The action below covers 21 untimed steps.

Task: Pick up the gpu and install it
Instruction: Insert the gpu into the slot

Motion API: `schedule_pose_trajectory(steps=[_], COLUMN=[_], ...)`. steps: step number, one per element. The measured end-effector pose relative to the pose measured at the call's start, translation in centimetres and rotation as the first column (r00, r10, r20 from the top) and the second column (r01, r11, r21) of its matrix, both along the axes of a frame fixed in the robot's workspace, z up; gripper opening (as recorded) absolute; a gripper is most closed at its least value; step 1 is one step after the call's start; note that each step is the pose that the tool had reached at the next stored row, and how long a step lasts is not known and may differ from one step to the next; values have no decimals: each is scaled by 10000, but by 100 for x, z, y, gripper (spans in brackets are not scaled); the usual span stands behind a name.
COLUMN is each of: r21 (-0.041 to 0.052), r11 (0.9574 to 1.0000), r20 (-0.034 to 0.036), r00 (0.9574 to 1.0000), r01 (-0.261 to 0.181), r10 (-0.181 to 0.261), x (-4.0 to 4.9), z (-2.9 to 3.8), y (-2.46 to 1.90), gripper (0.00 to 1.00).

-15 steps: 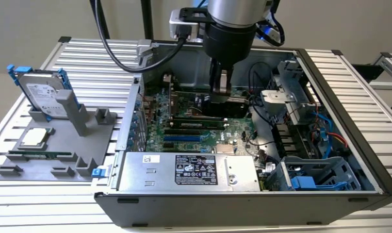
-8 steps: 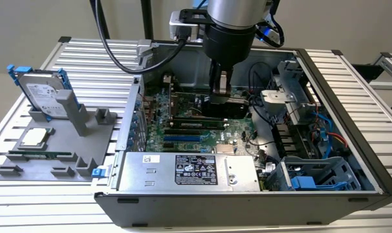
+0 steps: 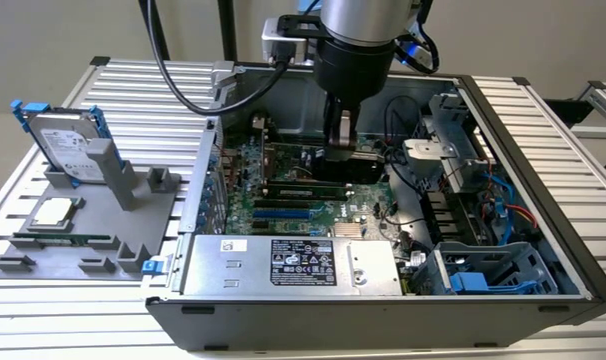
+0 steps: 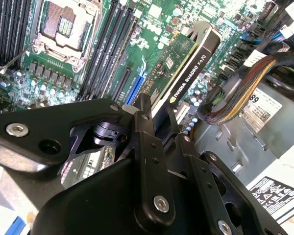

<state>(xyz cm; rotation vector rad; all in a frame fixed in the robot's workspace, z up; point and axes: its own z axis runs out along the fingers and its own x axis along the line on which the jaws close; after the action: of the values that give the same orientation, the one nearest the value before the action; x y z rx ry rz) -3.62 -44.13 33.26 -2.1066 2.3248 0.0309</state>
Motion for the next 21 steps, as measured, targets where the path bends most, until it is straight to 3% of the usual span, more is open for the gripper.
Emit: schedule_pose_trajectory(steps=[21], r21=[-25], r11=[10000], r20=[0], r00=[10000], r01=[-6], r10=[6], x=[0], z=[-48], y=[-4], gripper=[0])
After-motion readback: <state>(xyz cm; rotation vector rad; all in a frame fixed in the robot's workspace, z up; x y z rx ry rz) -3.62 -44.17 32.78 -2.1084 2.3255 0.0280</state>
